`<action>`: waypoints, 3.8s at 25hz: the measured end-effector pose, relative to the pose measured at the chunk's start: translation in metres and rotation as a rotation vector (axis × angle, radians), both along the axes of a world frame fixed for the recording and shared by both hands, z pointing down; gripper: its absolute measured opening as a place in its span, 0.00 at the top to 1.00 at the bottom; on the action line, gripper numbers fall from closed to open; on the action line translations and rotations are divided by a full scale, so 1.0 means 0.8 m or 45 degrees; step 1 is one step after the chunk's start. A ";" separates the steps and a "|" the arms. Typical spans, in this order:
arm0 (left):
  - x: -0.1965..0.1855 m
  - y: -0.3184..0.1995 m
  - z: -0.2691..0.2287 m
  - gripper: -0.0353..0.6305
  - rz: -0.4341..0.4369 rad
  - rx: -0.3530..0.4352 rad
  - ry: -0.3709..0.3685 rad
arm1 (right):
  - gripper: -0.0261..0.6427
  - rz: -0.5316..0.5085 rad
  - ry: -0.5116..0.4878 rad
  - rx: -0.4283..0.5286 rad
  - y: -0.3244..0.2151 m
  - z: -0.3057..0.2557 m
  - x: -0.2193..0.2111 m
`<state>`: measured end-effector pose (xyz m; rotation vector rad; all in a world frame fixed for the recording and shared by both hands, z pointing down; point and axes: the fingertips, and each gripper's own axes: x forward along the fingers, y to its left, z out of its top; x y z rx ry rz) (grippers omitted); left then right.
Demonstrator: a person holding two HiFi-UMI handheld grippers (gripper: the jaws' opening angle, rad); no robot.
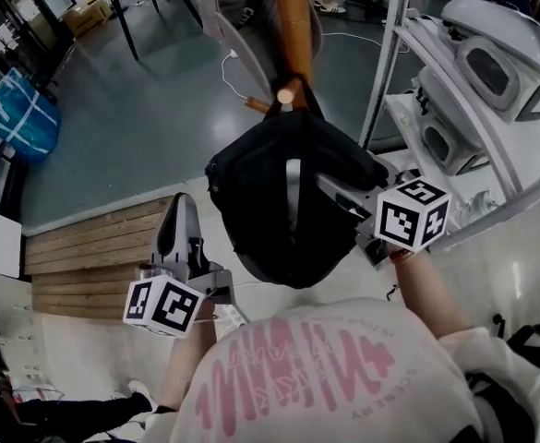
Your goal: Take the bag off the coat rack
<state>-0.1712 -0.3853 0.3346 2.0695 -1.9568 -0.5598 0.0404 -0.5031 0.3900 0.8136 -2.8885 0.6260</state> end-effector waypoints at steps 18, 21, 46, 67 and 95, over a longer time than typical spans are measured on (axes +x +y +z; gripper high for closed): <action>0.084 -0.078 0.012 0.41 0.451 -0.031 -0.399 | 0.47 -0.066 -0.043 -0.033 -0.019 0.005 0.005; 0.098 -0.091 0.015 0.41 0.499 -0.044 -0.453 | 0.46 -0.067 -0.073 -0.048 -0.020 0.005 0.007; 0.109 -0.102 0.039 0.68 0.441 -0.090 -0.563 | 0.62 -0.014 -0.093 0.067 -0.006 -0.002 0.014; 0.115 -0.104 0.055 0.75 0.517 -0.088 -0.528 | 0.77 0.117 0.034 0.067 0.001 0.008 0.011; 0.133 -0.086 0.054 0.77 0.603 -0.114 -0.324 | 0.78 0.153 0.184 0.090 0.017 -0.011 0.027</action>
